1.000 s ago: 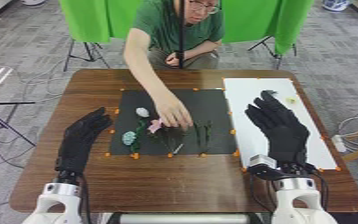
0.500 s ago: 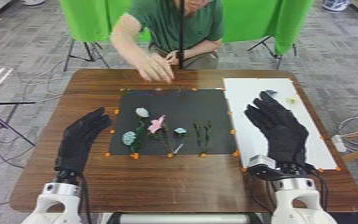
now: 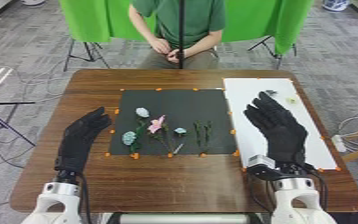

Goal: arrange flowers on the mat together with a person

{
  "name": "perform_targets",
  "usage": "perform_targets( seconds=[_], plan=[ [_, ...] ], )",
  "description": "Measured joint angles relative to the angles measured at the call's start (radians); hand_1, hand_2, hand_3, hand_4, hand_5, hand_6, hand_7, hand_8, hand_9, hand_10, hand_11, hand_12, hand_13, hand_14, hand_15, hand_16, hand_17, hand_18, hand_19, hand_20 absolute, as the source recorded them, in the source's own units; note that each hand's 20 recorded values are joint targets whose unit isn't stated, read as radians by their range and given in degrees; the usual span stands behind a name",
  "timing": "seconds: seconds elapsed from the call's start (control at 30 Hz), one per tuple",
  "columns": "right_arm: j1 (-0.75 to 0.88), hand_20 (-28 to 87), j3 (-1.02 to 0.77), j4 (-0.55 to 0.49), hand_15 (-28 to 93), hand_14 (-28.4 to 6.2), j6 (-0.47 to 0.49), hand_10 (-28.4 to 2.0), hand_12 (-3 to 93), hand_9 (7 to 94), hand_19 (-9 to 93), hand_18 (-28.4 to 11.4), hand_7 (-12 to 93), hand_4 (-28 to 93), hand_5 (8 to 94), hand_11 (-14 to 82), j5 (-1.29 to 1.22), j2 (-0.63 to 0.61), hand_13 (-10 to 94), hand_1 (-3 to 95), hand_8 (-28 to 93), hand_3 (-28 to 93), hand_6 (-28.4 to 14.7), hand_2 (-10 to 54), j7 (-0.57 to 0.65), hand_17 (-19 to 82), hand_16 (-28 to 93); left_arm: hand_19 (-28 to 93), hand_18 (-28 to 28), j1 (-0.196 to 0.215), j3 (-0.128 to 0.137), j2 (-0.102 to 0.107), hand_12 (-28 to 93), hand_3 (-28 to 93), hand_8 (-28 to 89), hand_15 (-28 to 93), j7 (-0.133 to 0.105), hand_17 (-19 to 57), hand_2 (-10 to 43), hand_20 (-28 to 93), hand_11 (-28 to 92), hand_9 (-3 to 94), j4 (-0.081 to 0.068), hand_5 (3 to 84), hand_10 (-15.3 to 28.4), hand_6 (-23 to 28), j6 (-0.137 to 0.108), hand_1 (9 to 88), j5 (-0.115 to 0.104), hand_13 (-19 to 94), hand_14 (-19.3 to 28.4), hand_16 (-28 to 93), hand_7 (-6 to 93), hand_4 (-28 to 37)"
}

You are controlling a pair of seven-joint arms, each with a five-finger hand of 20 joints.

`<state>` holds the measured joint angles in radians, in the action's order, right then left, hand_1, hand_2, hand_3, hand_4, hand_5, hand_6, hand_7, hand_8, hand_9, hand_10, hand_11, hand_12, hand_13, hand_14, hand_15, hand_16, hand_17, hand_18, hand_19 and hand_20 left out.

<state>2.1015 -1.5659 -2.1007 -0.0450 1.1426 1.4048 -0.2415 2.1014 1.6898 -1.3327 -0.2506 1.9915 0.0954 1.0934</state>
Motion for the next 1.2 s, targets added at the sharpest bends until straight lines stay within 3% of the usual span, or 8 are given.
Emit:
perform_targets(
  seconds=[0.13, 0.23, 0.37, 0.47, 0.57, 0.67, 0.87, 1.2],
  plan=[
    [-0.008, 33, -0.006, 0.005, 12, -12.4, -0.006, -13.2, 17.3, 39.0, 13, -14.1, 14, -18, 42.6, 4.9, 0.029, -0.012, 35, 14.8, -9, 80, 0.4, -6.5, -0.003, 21, 21, 10, 14.8, 0.002, 0.002, -0.001, 16, 70, -5, 16, 0.000, 3.1, -3.4, 17, 16, 42.8, 0.001, 45.1, 13.1, 4.9, 0.000, 19.1, 0.000, 34, 18.4, 5, 11.5, -26.0],
    [-0.039, 38, -0.022, 0.028, 13, -12.5, -0.034, -13.5, 20.4, 40.1, 23, -13.8, 15, -18, 42.2, 5.8, 0.143, -0.047, 40, 19.8, -9, 78, 0.5, -8.8, -0.021, 22, 24, 10, 14.8, 0.004, 0.005, -0.002, 16, 70, -5, 16, 0.000, 3.1, -3.5, 17, 16, 42.9, 0.002, 45.1, 13.1, 4.9, 0.000, 19.1, 0.000, 34, 18.4, 5, 11.5, -25.9],
    [-0.132, 43, -0.048, 0.088, 17, -12.4, -0.162, -14.2, 21.3, 41.5, 42, -14.3, 17, -18, 42.6, 8.8, 0.409, -0.146, 48, 25.5, -9, 77, -0.4, -9.5, -0.012, 23, 28, 10, 14.8, 0.007, 0.006, -0.002, 16, 70, -5, 16, 0.000, 3.0, -3.5, 17, 16, 42.9, 0.003, 45.2, 13.1, 4.9, -0.001, 19.1, 0.000, 34, 18.4, 5, 11.5, -25.8],
    [-0.235, 42, -0.039, 0.137, 22, -12.4, -0.273, -14.0, 21.0, 42.1, 50, -15.2, 17, -19, 43.0, 9.8, 0.553, -0.242, 50, 27.3, -9, 77, -0.6, -9.5, 0.111, 23, 26, 10, 14.8, 0.009, 0.006, -0.002, 16, 70, -5, 16, 0.000, 3.0, -3.5, 17, 16, 42.9, 0.005, 45.2, 13.2, 4.9, -0.001, 19.1, 0.000, 34, 18.4, 5, 11.4, -25.8],
    [-0.358, 43, -0.014, 0.198, 25, -12.6, -0.301, -14.1, 21.5, 42.3, 53, -16.0, 17, -19, 43.1, 10.6, 0.658, -0.332, 51, 28.6, -9, 77, -0.4, -9.5, 0.293, 23, 26, 10, 14.8, 0.012, 0.006, -0.002, 16, 70, -5, 16, 0.000, 3.0, -3.6, 17, 16, 42.8, 0.008, 45.1, 13.1, 4.9, -0.001, 19.2, 0.001, 34, 18.4, 5, 11.4, -25.8],
    [-0.470, 44, 0.003, 0.267, 30, -13.1, -0.224, -14.1, 22.6, 44.2, 57, -16.8, 18, -21, 44.2, 13.5, 0.794, -0.400, 53, 30.0, -9, 77, 0.2, -9.5, 0.398, 24, 26, 10, 14.8, 0.017, 0.005, -0.001, 16, 70, -5, 15, -0.001, 3.1, -3.6, 17, 16, 42.8, 0.013, 45.2, 13.1, 5.0, -0.004, 19.2, 0.001, 34, 18.4, 5, 11.4, -25.8],
    [-0.675, 45, 0.117, 0.414, 34, -12.9, 0.127, -15.0, 24.9, 49.8, 59, -17.2, 20, -22, 47.6, 19.1, 1.116, -0.523, 56, 31.1, -10, 77, 1.2, -9.5, 0.416, 25, 25, 10, 14.8, 0.026, 0.007, -0.002, 16, 70, -5, 15, -0.002, 3.0, -3.5, 17, 16, 42.8, 0.018, 45.2, 13.1, 4.9, -0.005, 19.3, 0.001, 34, 18.4, 5, 11.5, -25.7],
    [-0.830, 45, 0.233, 0.599, 37, -13.2, 0.273, -15.9, 25.7, 54.0, 62, -17.6, 20, -22, 49.6, 21.0, 1.525, -0.542, 60, 31.7, -10, 76, 1.6, -9.5, 0.452, 28, 25, 10, 14.8, 0.029, 0.009, -0.003, 16, 70, -5, 15, -0.001, 3.0, -3.5, 17, 16, 42.8, 0.019, 45.1, 13.1, 4.9, -0.005, 19.3, 0.001, 34, 18.3, 5, 11.4, -25.7]
  ],
)
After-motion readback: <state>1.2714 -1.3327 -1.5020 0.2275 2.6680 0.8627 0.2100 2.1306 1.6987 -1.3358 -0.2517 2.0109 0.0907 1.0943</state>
